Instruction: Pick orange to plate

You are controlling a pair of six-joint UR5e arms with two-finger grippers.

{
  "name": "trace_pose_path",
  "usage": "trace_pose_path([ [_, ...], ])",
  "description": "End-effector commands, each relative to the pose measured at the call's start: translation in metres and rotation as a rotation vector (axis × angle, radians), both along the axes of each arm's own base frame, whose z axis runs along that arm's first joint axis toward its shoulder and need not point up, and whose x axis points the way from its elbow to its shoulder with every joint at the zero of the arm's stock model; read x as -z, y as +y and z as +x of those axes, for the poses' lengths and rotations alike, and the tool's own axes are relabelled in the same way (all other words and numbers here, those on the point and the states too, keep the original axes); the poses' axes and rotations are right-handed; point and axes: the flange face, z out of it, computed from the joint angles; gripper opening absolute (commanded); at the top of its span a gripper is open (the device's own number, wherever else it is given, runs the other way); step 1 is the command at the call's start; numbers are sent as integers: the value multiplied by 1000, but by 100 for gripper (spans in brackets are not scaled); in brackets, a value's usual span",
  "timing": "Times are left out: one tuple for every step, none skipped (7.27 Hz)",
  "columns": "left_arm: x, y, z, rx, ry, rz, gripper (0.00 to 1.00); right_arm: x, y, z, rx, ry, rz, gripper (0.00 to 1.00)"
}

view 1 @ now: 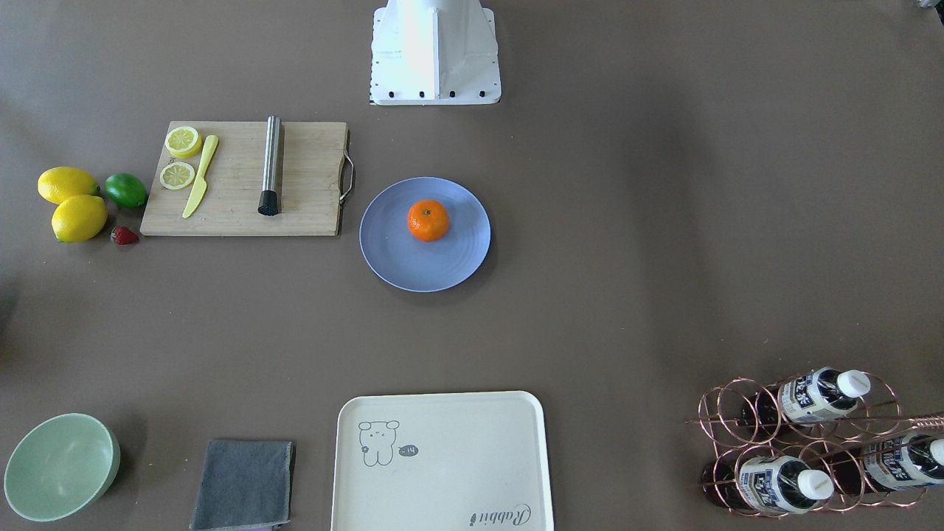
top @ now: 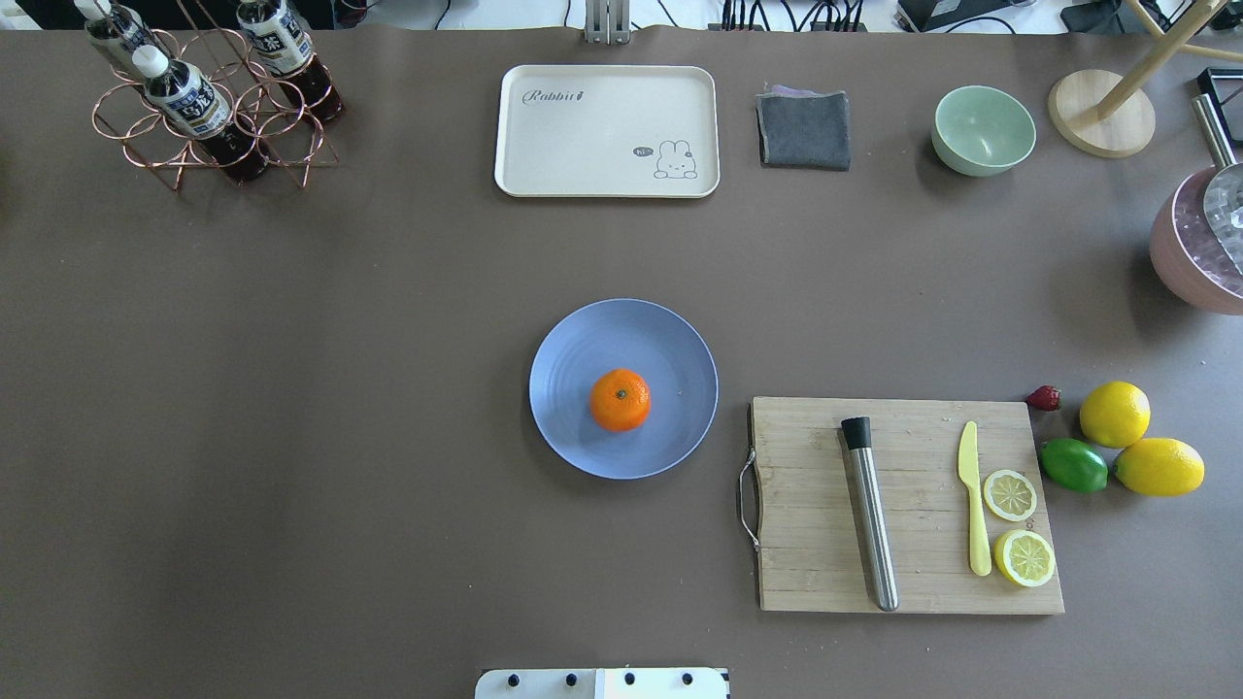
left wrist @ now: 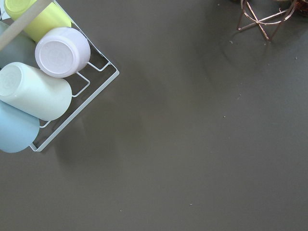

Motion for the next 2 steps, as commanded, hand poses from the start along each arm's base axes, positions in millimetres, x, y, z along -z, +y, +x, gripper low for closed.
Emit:
trace_pose_path([
  [1,0,0,-2,-1,6,98,-1,0,0,0,0,-1,100],
  [0,0,0,-3,-3,5,98,-1,0,0,0,0,-2,100],
])
